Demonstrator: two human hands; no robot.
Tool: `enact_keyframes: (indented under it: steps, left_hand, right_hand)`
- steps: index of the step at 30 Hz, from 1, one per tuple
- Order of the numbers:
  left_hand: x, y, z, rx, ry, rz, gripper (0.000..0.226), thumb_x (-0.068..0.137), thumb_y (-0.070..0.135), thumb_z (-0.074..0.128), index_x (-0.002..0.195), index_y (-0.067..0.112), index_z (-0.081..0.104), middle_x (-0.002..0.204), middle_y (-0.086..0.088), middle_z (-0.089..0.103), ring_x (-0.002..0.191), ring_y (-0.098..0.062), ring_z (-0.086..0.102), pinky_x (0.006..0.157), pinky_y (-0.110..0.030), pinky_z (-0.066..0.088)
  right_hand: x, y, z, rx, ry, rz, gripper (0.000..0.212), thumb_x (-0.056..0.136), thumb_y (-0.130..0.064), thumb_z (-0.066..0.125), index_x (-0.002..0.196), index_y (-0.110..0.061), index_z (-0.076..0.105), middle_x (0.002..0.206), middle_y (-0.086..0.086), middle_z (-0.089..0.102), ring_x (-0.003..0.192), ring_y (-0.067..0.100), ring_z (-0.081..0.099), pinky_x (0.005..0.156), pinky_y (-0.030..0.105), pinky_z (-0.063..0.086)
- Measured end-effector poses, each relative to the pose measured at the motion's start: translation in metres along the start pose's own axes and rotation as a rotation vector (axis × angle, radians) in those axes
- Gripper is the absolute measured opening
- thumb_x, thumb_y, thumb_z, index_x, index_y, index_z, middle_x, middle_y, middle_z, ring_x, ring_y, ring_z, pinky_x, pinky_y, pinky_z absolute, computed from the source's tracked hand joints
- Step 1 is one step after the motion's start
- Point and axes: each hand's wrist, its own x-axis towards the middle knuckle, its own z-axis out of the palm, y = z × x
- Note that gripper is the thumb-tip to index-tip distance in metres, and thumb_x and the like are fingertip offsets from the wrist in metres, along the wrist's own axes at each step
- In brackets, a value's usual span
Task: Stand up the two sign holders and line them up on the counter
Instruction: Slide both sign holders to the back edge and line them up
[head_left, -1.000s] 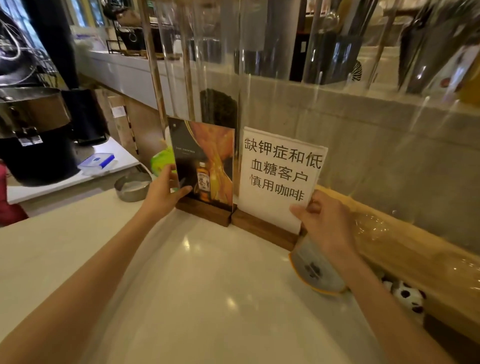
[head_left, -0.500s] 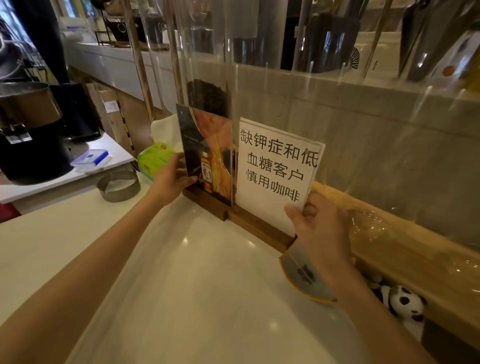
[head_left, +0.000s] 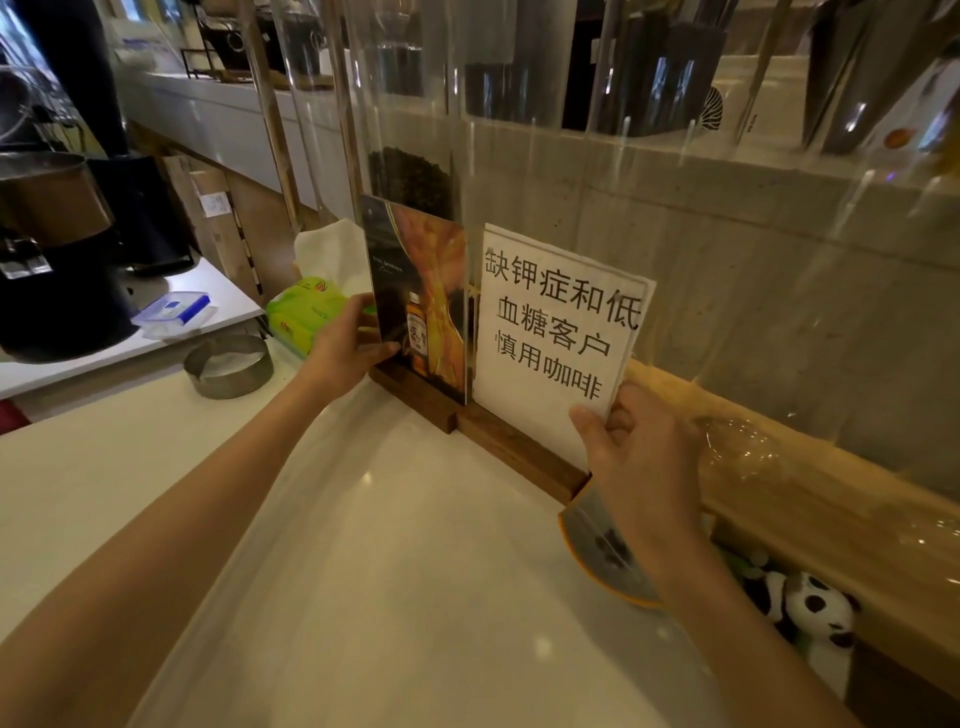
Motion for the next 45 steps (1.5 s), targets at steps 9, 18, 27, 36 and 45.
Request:
enact_keyframes:
  steps: [9,18,27,36,45]
  left_hand:
    - [0.002,0.001,0.002,0.008,0.006,-0.011,0.057,0.08,0.004,0.062,0.13,0.01,0.034,0.122,-0.019,0.054,0.108,-0.032,0.056,0.089,-0.042,0.048]
    - [0.004,0.003,0.005,0.049,0.021,-0.016,0.058,0.08,0.006,0.063,0.13,0.011,0.033,0.123,-0.02,0.055,0.107,-0.034,0.057,0.091,-0.045,0.049]
    - [0.011,0.002,0.012,0.058,0.031,-0.03,0.059,0.08,0.007,0.063,0.131,0.011,0.033,0.125,-0.02,0.054,0.11,-0.034,0.056,0.092,-0.045,0.048]
    - [-0.013,0.011,0.024,0.108,0.199,0.0,0.063,0.078,0.013,0.065,0.132,0.009,0.033,0.132,-0.019,0.049,0.122,-0.035,0.046,0.104,-0.049,0.039]
    - [-0.089,0.033,0.053,0.419,-0.062,0.536,0.032,0.081,0.006,0.06,0.112,0.013,0.063,0.118,-0.013,0.066,0.111,-0.029,0.06,0.094,-0.038,0.048]
  right_hand:
    - [0.0,0.0,0.002,-0.027,0.022,-0.035,0.021,0.085,-0.017,0.061,0.103,-0.007,0.06,0.118,0.011,0.066,0.101,0.024,0.065,0.069,0.022,0.055]
    - [0.001,-0.001,0.0,-0.054,0.013,-0.029,0.018,0.085,-0.016,0.062,0.099,-0.005,0.062,0.114,0.012,0.068,0.098,0.024,0.066,0.061,0.012,0.048]
    - [0.0,-0.001,0.0,-0.033,0.002,-0.012,0.021,0.086,-0.018,0.06,0.104,-0.007,0.061,0.118,0.011,0.066,0.099,0.023,0.066,0.063,0.013,0.05]
    - [0.011,-0.003,-0.009,-0.023,-0.152,0.07,0.029,0.084,-0.016,0.062,0.112,-0.01,0.056,0.122,0.007,0.064,0.107,0.022,0.062,0.078,0.029,0.056]
    - [0.028,-0.025,-0.031,0.09,-0.21,0.021,0.026,0.082,-0.009,0.063,0.108,-0.011,0.061,0.112,0.003,0.069,0.091,0.008,0.06,0.075,0.019,0.051]
